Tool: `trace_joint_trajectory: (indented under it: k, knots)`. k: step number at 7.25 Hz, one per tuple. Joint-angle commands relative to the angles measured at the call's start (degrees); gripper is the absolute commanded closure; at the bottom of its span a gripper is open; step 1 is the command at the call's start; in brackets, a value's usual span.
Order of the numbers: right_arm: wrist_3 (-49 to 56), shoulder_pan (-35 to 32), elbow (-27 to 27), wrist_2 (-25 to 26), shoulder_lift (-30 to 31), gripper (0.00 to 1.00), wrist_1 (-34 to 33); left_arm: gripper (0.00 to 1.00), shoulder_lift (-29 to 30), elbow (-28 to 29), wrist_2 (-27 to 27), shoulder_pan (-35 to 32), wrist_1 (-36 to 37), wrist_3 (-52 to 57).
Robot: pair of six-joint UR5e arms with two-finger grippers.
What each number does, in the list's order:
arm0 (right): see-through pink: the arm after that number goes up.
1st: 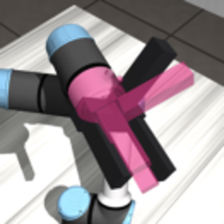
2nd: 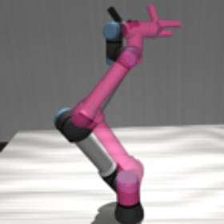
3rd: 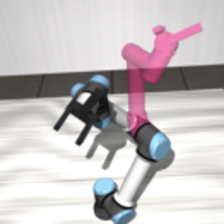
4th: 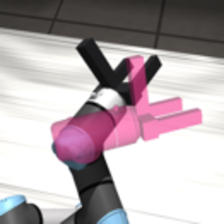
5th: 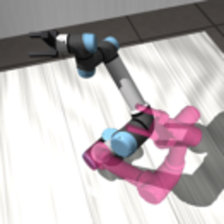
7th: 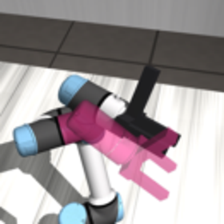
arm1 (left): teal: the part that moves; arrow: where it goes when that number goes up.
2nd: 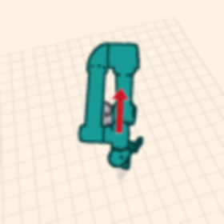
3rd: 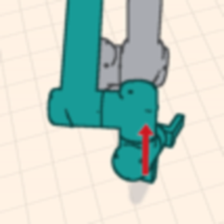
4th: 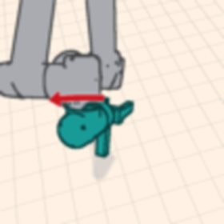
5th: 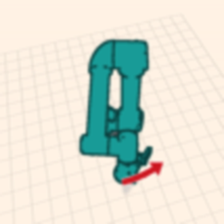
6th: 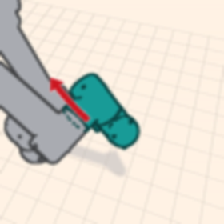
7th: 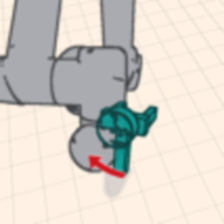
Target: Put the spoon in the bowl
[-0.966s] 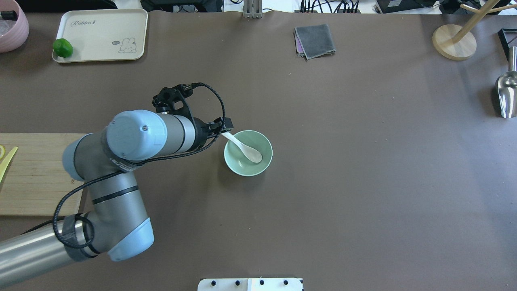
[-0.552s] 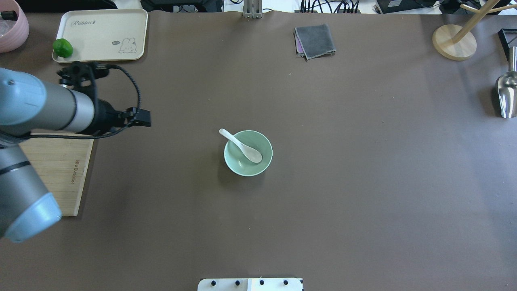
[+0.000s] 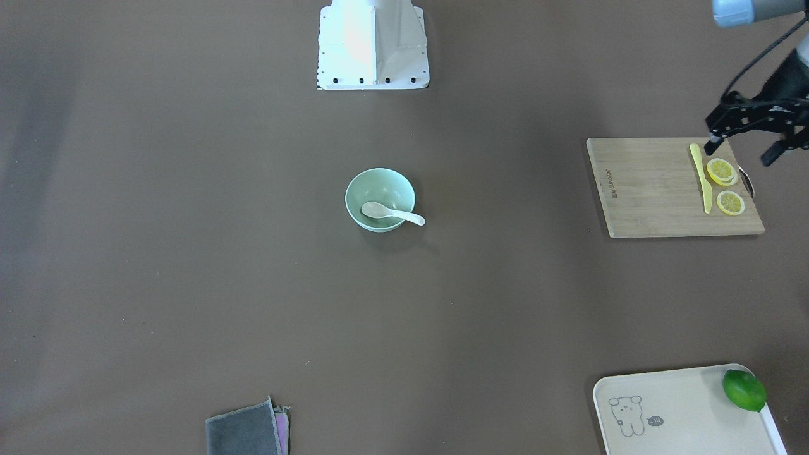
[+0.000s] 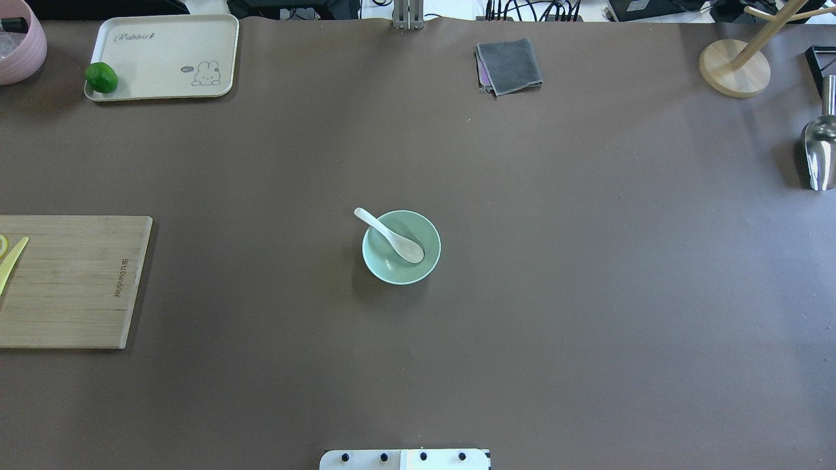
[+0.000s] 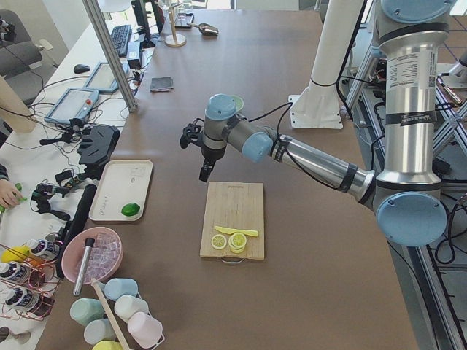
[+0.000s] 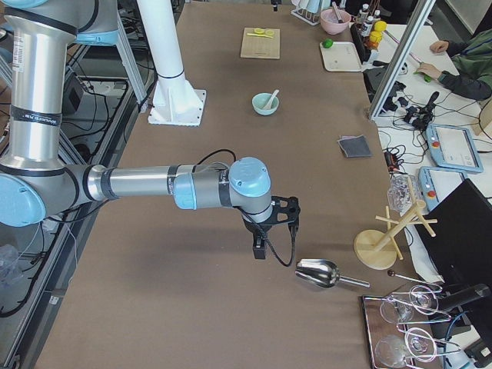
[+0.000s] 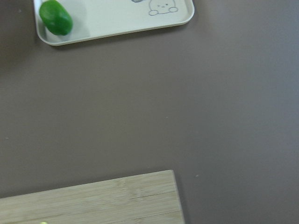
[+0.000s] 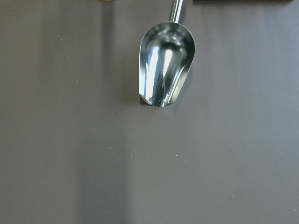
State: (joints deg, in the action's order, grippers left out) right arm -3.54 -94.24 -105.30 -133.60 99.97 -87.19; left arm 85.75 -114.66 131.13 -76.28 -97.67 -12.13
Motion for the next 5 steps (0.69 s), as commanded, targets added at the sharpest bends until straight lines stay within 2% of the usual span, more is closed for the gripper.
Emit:
trace_joint_trajectory:
  k: [1,2,3,4,5]
  knots:
    - [0.0,0.0,0.2,1.3,0.2,0.00,0.0,0.02,-1.0,3.5,2.7,-13.9,15.1,31.1]
    - [0.0,0.0,0.3,1.0,0.2,0.00,-0.3,0.02,-2.4,6.7,2.7,-14.9,14.9,32.4]
    - [0.0,0.0,0.4,1.0,0.9,0.00,0.0,0.02,-2.8,10.2,2.9,-19.2,11.7,32.1]
    - [0.0,-0.1,0.2,0.7,1.4,0.00,0.1,0.02,-4.1,9.8,2.8,-20.7,11.6,32.0]
    - [-0.1,0.0,0.4,0.5,1.3,0.00,0.0,0.02,-6.4,9.4,0.0,-21.4,11.9,32.3]
